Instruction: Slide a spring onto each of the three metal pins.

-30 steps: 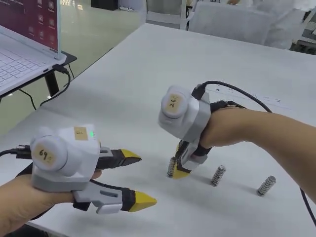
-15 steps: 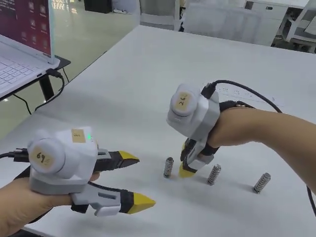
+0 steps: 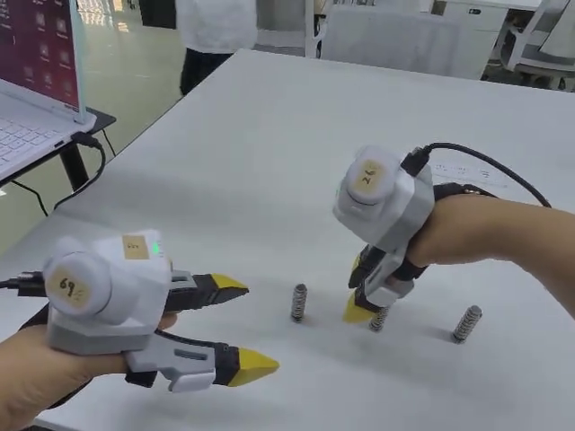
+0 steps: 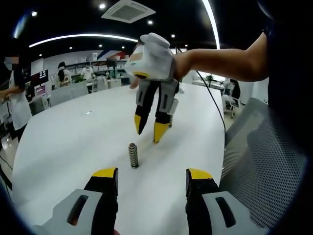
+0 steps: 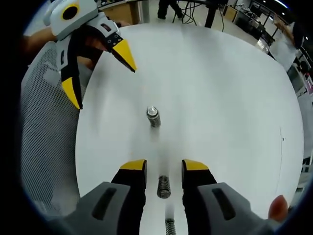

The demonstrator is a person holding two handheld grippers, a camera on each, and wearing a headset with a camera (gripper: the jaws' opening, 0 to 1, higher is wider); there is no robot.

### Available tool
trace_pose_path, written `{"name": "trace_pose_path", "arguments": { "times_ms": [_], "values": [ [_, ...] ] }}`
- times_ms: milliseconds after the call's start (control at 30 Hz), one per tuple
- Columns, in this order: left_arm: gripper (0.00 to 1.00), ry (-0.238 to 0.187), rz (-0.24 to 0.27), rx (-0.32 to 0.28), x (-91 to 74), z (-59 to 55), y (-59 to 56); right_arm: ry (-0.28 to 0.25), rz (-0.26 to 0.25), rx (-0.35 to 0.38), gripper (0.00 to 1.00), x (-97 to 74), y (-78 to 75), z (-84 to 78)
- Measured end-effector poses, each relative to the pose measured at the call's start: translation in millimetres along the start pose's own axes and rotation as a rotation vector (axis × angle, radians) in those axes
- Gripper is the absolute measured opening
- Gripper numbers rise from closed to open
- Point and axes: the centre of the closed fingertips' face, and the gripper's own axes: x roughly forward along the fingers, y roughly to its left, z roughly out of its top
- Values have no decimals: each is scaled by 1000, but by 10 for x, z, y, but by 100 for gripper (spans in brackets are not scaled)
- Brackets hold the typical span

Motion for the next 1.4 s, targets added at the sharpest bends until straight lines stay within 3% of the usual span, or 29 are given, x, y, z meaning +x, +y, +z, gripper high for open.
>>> {"name": "trace_pose_path", "arguments": {
  "times_ms": [1400],
  "values": [
    [50,7,-6,-1,85,76,16,-159,-136,255,45,-353,-136,-777]
  ]
}}
